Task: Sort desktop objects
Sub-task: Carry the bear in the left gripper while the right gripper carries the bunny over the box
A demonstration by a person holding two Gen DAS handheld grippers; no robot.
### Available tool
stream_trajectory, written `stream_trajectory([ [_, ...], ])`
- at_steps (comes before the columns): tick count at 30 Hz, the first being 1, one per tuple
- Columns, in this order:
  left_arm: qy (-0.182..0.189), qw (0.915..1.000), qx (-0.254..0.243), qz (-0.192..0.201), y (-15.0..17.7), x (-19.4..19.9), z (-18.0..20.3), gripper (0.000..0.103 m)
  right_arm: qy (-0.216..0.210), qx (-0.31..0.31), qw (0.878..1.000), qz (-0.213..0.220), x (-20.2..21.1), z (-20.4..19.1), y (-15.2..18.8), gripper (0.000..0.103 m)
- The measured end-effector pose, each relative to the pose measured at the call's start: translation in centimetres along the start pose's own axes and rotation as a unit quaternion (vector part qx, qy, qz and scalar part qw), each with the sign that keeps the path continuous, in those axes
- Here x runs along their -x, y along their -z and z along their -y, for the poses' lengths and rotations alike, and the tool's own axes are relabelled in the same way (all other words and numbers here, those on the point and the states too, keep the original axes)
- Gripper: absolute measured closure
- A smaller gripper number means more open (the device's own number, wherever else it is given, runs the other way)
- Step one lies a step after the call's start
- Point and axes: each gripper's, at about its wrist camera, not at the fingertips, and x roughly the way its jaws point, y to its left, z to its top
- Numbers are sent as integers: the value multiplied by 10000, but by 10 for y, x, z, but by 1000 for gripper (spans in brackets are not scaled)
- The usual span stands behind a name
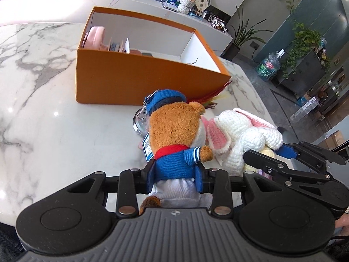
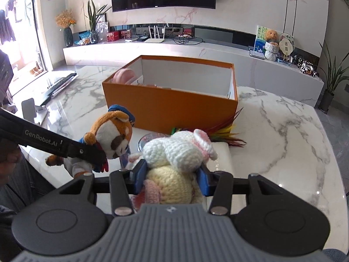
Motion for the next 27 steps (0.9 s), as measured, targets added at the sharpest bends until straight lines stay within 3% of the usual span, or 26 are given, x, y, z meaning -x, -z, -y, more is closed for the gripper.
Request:
stream_trajectory([
  [8, 302, 9986, -163, 411, -57, 16, 10, 63, -80, -57, 9988, 490, 3, 17, -56, 53],
  [15, 222, 9957, -383, 812, -125, 27, 8, 63, -144, 36, 9955, 933, -14, 28, -118, 53],
  [22, -144, 9962, -320, 796, -190, 5, -11, 63, -467, -443, 9924, 1053, -76, 44, -172, 53],
  [27, -269, 9965, -239, 754, -216, -31, -35, 63, -615, -840, 9914, 798, -133, 56, -188, 53],
])
